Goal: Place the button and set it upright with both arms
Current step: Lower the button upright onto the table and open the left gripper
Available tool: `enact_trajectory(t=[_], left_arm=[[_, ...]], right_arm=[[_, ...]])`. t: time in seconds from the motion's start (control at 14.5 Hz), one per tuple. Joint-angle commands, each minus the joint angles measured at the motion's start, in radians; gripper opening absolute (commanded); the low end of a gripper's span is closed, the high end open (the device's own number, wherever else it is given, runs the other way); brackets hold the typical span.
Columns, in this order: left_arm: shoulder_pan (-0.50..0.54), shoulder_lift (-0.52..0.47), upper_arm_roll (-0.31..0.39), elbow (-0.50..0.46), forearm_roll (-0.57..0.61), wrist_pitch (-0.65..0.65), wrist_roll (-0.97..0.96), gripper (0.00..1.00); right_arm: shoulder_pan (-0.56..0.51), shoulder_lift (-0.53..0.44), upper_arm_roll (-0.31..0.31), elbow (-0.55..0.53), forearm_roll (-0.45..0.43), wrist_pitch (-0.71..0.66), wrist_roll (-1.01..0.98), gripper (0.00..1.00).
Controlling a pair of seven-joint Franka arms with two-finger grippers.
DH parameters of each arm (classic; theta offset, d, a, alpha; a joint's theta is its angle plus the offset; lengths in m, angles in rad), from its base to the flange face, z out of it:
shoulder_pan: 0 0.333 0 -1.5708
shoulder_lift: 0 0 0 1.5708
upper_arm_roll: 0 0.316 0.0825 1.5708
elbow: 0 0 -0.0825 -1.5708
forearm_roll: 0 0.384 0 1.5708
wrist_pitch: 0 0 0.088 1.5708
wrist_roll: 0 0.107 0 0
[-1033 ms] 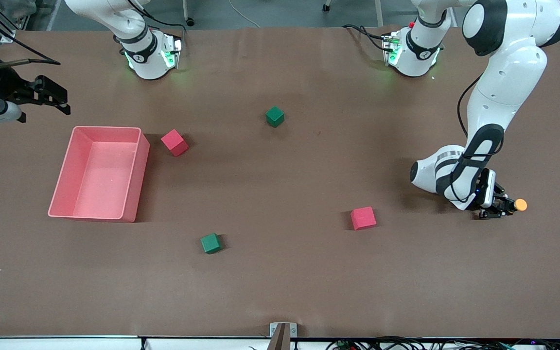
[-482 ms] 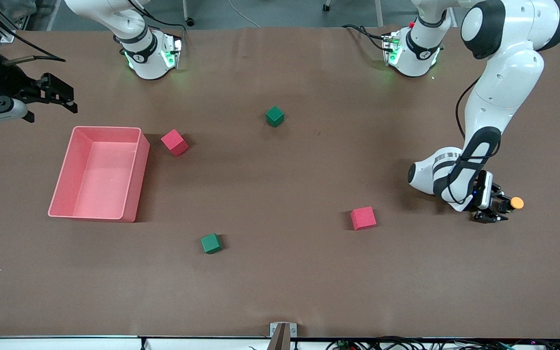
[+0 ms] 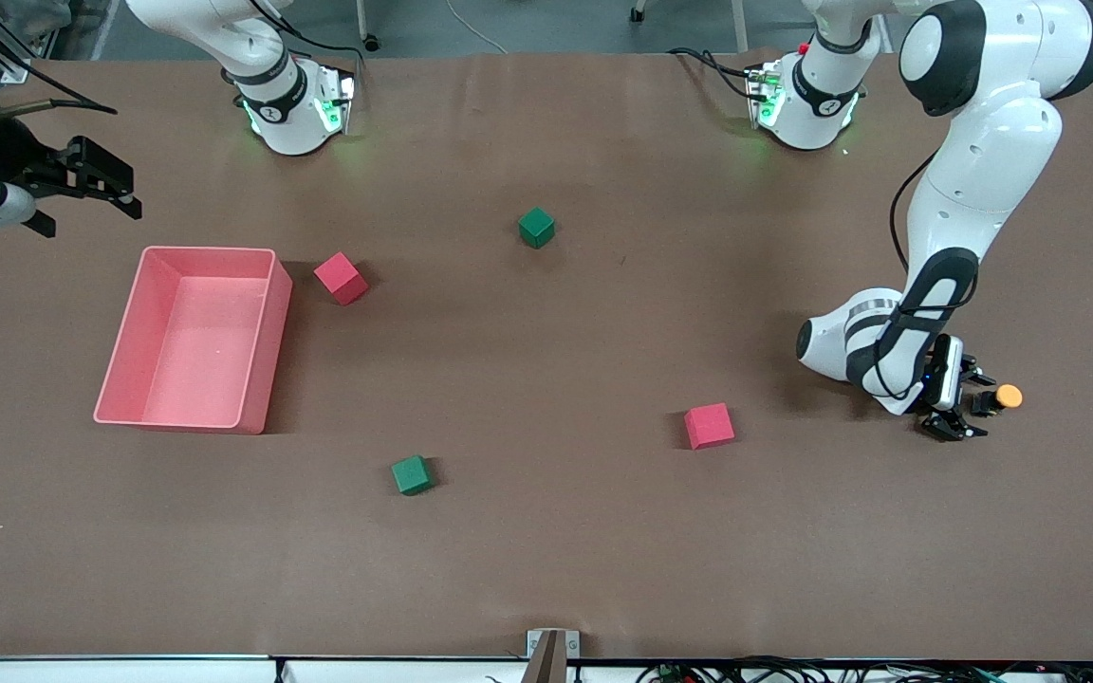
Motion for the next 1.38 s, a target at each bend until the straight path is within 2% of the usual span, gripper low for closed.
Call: enact_trajectory(t=[0.0, 0.41, 0.69, 0.96, 1.1, 1.31], left_arm=[[0.009, -0.001, 0.001, -0.005, 0.001, -0.049, 0.03, 1.0], [0.012, -0.041, 0.001, -0.028, -0.008, -0.091, 0.087, 1.0], [0.007, -0.113, -0.01, -0.062, -0.074, -0.091, 0.174, 1.0], [0.006, -0.162, -0.027, -0.062, -0.089, -0.092, 0.242, 1.0], [0.007, -0.208, -0.04, -0.06, -0.152, -0.089, 0.323, 1.0], [0.015, -0.277, -0.105, -0.037, -0.259, -0.082, 0.485, 1.0]], right_arm=[[-0.019, 0.0, -0.003, 0.009, 0.017, -0.01, 0.004, 1.0], [-0.042, 0.0, -0.005, 0.009, 0.016, -0.013, 0.004, 1.0], [-0.049, 0.0, -0.005, 0.009, 0.014, -0.004, 0.004, 1.0], [-0.049, 0.0, -0.005, 0.013, 0.013, -0.006, 0.004, 1.0], [-0.049, 0.0, -0.005, 0.013, 0.014, -0.006, 0.004, 1.0], [-0.049, 0.0, -0.005, 0.013, 0.014, -0.007, 0.004, 1.0]])
